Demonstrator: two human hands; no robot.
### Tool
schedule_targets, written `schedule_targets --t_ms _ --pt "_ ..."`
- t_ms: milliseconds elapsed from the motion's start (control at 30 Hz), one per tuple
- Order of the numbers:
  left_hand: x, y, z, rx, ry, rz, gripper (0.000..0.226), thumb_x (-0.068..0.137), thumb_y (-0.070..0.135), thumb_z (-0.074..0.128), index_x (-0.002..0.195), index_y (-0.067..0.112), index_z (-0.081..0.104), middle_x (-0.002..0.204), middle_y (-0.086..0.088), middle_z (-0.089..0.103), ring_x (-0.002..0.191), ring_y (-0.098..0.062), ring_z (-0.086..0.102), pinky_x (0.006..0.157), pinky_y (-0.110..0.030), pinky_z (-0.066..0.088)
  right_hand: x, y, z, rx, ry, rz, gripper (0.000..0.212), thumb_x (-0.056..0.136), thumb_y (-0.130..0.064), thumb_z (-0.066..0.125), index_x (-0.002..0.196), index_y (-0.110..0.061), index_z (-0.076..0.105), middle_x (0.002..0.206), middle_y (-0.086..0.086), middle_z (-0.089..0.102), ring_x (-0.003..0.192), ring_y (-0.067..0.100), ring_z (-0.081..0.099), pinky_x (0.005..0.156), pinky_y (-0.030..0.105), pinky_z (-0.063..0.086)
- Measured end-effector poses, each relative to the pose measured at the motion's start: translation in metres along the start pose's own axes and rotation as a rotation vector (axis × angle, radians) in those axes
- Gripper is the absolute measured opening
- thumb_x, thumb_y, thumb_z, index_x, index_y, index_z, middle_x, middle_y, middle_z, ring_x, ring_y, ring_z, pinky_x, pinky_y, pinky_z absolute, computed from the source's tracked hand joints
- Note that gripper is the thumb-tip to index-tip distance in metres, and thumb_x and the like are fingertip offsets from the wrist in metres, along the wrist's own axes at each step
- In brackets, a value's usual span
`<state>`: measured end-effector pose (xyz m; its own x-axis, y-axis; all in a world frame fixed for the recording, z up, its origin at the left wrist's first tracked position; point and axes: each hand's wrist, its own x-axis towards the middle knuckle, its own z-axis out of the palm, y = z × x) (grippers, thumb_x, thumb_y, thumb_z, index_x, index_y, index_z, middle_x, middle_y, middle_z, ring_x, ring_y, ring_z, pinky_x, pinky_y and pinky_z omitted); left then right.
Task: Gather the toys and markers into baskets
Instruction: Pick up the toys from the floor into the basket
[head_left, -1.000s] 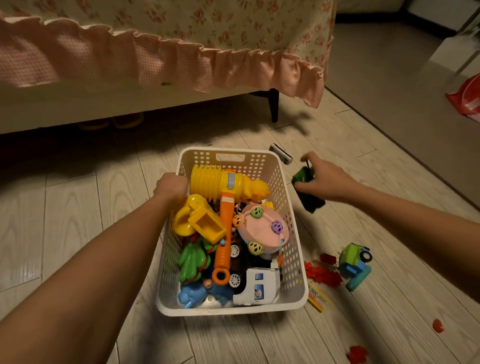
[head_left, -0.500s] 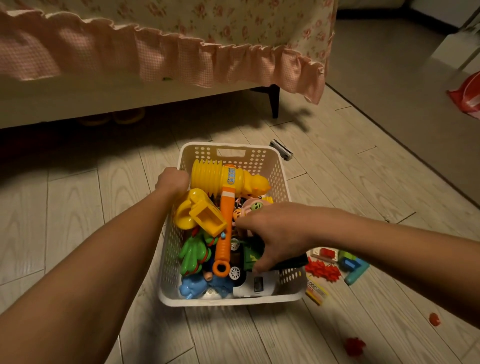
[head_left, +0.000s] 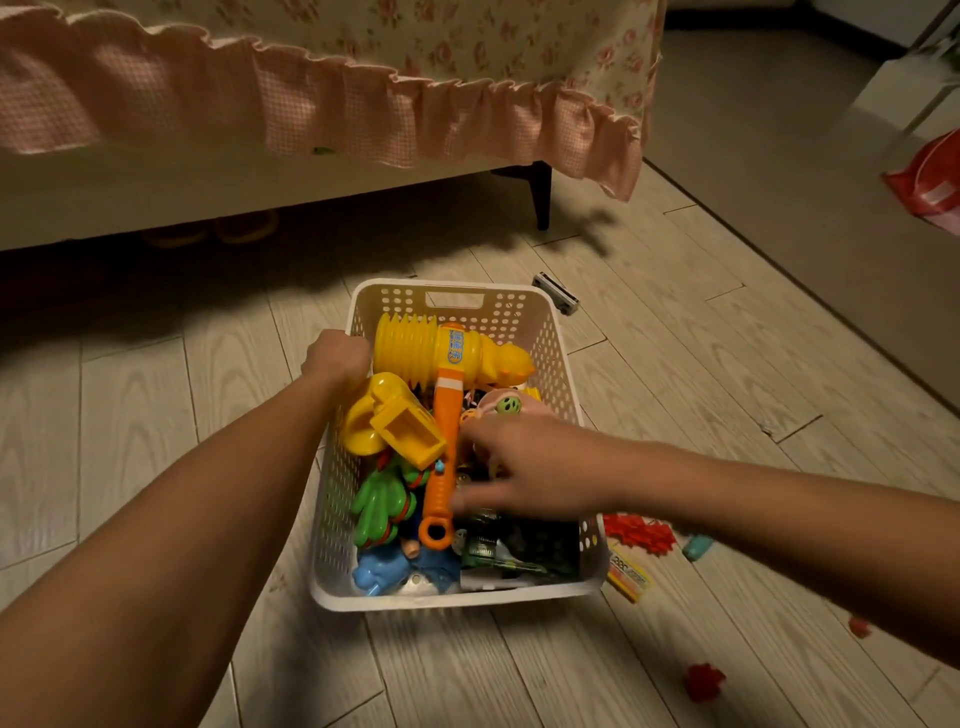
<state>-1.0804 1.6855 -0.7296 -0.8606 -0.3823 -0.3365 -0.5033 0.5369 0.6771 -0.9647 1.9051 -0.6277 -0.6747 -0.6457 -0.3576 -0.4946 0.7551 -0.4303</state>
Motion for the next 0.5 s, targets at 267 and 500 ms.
schedule_targets --t_ms 267,500 --pt "0.004 -0.003 0.002 0.058 -0.013 0.032 0.025 0.092 0.016 0.043 0.103 -0.003 0.057 0.092 -0.018 0.056 0.080 -0.030 0.053 0.061 -0.032 0.042 0.001 0.099 -0.032 -0.053 0.387 0.467 0.018 0.094 -0.026 0.047 0.095 -0.015 0.062 0.095 0.006 0.067 0.085 0.026 0.061 0.072 0.038 0.051" --pt "0.010 -0.003 0.001 0.072 -0.032 -0.001 0.034 0.092 0.014 0.043 0.113 -0.008 0.058 0.107 -0.026 0.061 0.097 -0.041 0.060 0.072 -0.041 0.049 -0.032 0.146 0.047 -0.248 -0.141 0.545 0.046 0.087 -0.045 0.058 0.127 -0.025 0.045 0.122 0.003 0.051 0.099 0.022 0.055 0.078 0.037 0.051"
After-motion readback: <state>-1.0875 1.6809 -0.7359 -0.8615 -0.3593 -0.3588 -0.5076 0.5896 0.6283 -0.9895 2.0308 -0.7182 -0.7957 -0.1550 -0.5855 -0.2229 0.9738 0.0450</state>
